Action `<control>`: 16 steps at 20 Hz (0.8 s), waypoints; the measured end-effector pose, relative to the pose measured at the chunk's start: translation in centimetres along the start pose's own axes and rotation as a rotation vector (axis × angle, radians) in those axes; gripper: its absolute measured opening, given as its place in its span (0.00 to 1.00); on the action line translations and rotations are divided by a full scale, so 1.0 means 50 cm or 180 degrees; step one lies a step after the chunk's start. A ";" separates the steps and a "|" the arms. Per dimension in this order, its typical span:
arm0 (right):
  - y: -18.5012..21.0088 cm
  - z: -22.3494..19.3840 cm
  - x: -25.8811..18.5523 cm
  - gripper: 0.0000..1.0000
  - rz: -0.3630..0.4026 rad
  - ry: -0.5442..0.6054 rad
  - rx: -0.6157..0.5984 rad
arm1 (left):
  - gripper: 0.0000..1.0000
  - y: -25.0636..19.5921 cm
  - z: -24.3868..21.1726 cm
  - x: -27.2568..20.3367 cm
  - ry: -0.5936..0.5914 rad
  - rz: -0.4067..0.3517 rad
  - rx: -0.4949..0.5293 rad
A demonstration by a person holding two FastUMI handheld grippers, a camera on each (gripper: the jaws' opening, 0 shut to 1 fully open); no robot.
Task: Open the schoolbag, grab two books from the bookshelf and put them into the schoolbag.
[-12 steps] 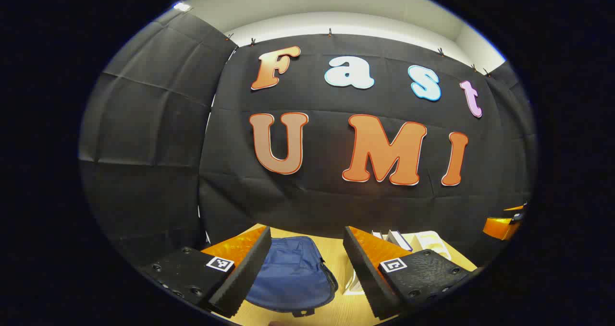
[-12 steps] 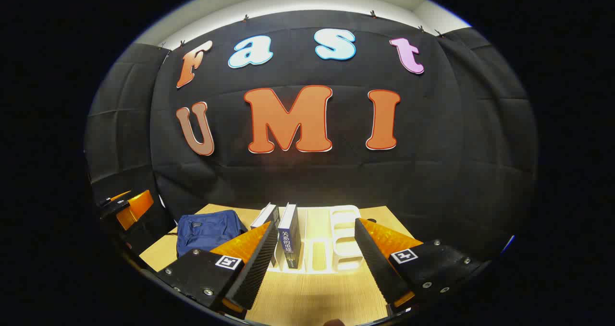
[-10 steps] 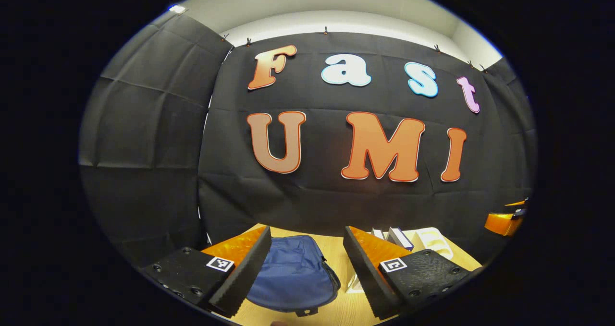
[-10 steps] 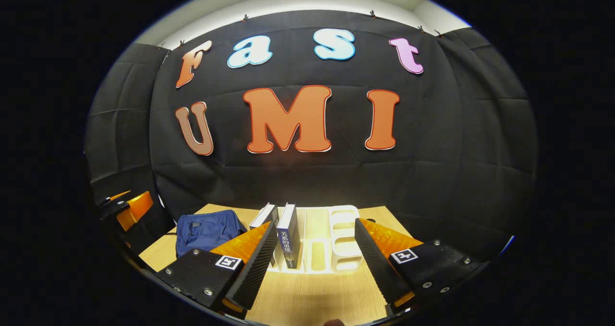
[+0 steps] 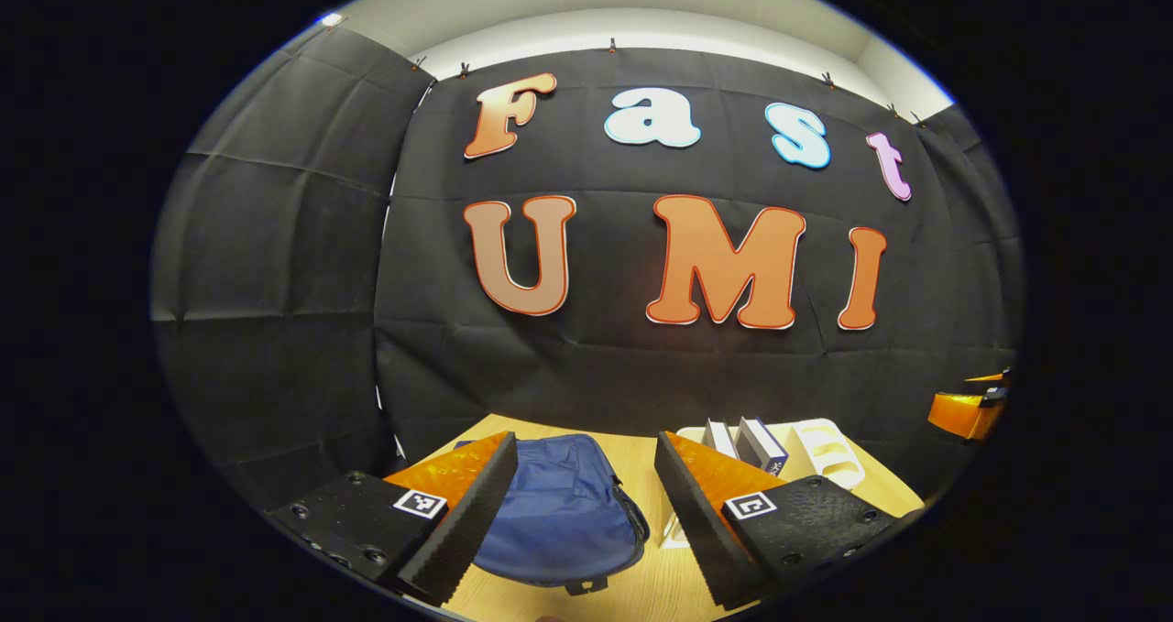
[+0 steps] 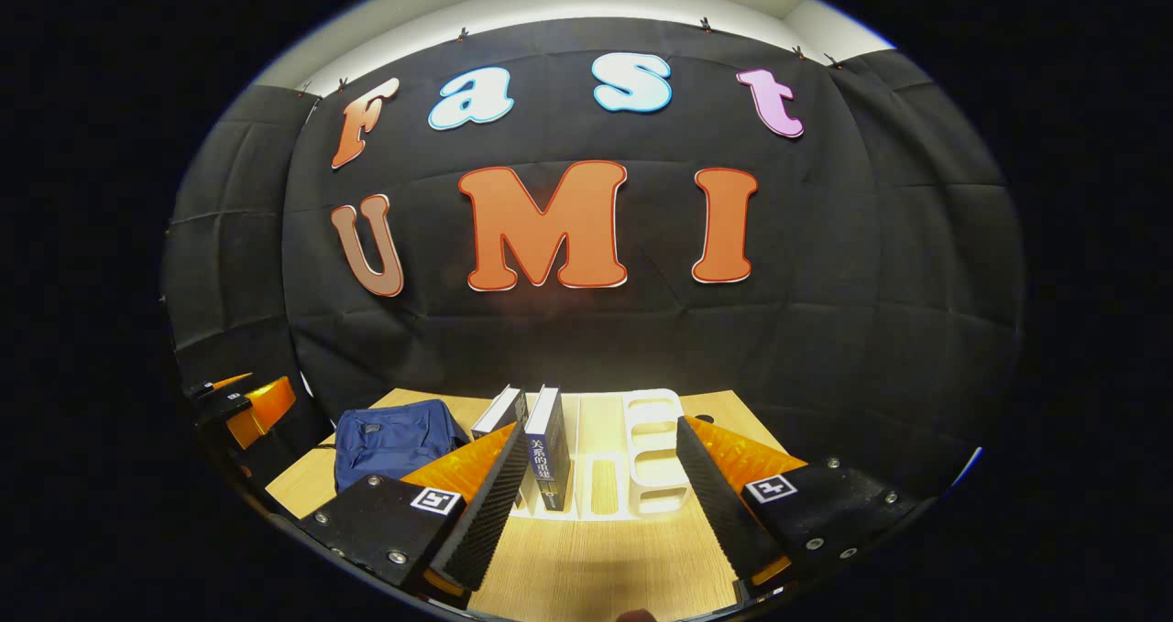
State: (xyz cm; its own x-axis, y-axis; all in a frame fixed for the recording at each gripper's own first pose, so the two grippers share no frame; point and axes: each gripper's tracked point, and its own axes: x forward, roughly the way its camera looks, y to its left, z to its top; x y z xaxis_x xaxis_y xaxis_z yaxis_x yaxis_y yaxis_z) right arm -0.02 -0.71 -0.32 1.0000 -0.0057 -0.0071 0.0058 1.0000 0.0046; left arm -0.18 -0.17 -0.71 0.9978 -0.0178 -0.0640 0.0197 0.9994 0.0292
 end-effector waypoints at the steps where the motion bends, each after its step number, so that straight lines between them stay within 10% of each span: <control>1: -0.002 0.001 -0.001 1.00 0.0000 -0.0003 -0.0007 | 0.94 0.000 0.002 0.000 -0.0001 0.0001 0.0041; 16: -0.008 -0.014 -0.002 0.97 -0.0008 0.0043 0.0037 | 0.94 -0.042 0.001 0.000 -0.0075 -0.0124 0.0106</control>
State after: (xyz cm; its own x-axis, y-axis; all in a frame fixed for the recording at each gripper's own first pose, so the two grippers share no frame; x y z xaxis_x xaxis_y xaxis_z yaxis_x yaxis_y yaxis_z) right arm -0.11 -1.12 -1.04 0.9998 -0.0081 -0.0207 0.0085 0.9998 0.0162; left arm -0.20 -2.26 -0.71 0.9974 -0.0579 -0.0424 0.0604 0.9963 0.0604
